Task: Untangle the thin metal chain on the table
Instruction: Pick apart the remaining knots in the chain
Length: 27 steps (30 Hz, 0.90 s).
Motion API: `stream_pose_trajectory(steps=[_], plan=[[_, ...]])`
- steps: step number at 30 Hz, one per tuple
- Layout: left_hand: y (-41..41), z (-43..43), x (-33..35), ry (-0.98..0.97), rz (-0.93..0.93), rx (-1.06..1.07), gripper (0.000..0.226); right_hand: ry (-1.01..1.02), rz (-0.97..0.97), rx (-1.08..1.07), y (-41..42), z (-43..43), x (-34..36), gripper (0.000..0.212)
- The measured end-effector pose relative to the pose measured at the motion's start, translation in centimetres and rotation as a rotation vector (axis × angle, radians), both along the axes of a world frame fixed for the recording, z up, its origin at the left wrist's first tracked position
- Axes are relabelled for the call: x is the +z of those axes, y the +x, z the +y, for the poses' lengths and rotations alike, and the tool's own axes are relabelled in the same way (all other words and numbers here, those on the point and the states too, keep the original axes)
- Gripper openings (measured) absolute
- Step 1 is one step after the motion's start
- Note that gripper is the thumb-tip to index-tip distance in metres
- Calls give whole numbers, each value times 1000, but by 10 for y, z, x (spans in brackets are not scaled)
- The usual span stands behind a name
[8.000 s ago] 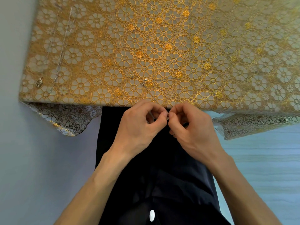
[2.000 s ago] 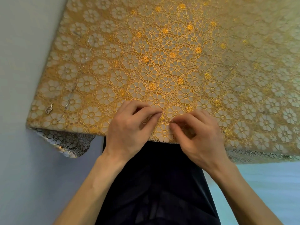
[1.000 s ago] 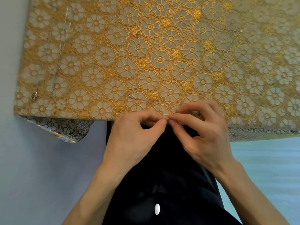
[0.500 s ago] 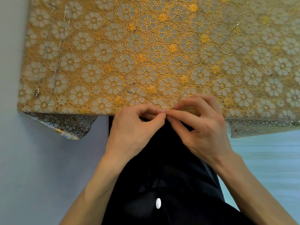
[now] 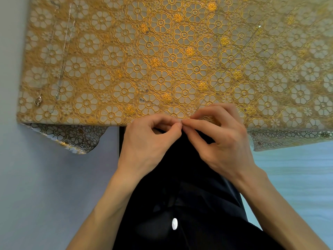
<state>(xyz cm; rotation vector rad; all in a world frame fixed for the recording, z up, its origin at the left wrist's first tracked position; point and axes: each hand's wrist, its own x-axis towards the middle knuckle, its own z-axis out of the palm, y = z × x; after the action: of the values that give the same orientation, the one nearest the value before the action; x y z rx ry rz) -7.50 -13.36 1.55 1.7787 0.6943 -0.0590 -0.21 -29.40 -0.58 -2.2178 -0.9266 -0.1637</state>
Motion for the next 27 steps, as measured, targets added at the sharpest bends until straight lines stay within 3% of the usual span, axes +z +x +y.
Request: stream_pose_trajectory(steps=[6, 14, 27], plan=[[-3, 1, -2, -26, -24, -5, 6, 29, 137, -63, -1, 1, 9, 14], [-5, -8, -1, -14, -40, -16, 9, 43, 393, -63, -1, 2, 18, 2], [-7, -10, -3, 158, -53, -88, 5, -64, 401, 26, 5, 1, 19, 5]])
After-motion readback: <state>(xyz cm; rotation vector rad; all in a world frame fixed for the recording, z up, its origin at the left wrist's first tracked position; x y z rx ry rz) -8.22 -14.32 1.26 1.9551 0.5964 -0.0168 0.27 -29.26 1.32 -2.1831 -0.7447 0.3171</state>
